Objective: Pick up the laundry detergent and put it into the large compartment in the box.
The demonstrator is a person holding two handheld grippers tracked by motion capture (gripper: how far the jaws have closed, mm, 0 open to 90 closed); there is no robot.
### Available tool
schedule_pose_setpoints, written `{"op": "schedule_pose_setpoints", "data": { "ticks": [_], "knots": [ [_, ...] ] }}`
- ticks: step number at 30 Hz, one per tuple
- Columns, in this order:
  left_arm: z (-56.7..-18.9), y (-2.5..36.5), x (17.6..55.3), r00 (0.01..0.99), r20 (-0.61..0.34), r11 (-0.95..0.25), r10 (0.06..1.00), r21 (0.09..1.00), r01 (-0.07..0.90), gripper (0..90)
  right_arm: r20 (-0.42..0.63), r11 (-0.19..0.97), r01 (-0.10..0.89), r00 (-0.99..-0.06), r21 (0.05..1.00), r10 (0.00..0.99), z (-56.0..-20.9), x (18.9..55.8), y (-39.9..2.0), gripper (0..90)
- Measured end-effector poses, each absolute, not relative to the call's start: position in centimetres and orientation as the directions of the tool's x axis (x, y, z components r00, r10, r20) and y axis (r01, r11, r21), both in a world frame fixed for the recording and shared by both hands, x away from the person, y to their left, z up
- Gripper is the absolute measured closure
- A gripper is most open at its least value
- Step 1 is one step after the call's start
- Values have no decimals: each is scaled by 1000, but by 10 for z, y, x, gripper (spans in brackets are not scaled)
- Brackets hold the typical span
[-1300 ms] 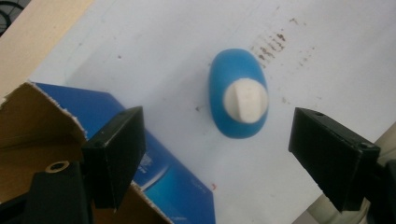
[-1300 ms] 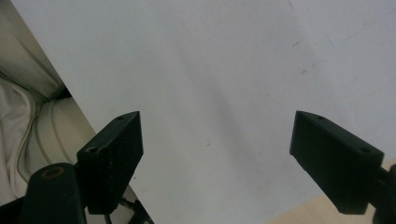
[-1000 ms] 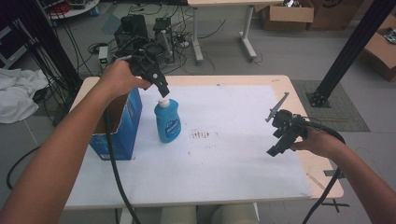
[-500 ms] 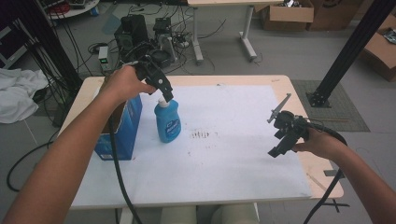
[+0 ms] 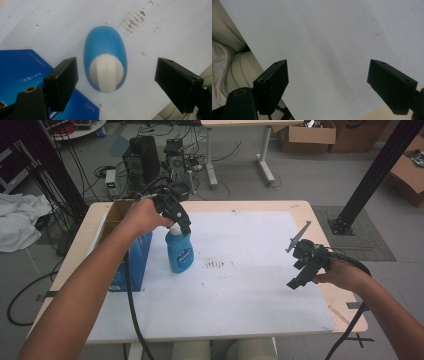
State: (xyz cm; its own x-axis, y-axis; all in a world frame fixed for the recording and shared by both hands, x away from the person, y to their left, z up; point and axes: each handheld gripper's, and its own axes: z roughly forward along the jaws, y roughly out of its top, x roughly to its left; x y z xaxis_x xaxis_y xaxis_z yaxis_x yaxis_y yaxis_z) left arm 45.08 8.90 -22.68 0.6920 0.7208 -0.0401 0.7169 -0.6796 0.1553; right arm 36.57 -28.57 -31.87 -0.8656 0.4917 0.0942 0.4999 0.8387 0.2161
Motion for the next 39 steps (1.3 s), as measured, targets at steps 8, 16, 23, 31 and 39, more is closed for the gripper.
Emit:
{"op": "schedule_pose_setpoints", "data": {
  "ticks": [8, 16, 23, 31, 39],
  "knots": [
    [-240, 90, 454, 685, -42, -675, 727, 139, 725, 195, 97, 840, 498, -867, 217, 489, -321, 366, -286, 172],
    [-256, 89, 456, 681, -44, -672, 731, 125, 729, 195, 98, 839, 499, -866, 215, 490, -322, 365, -286, 172],
    [-267, 86, 457, 683, -40, -676, 729, 114, 728, 195, 100, 840, 499, -866, 214, 489, -323, 365, -287, 172],
    [-275, 83, 459, 684, -27, -678, 729, 108, 727, 193, 105, 839, 503, -864, 209, 492, -325, 365, -286, 172],
    [-288, 83, 461, 677, -35, -672, 735, 89, 735, 193, 108, 839, 502, -865, 208, 490, -326, 366, -287, 172]
  ]
}}
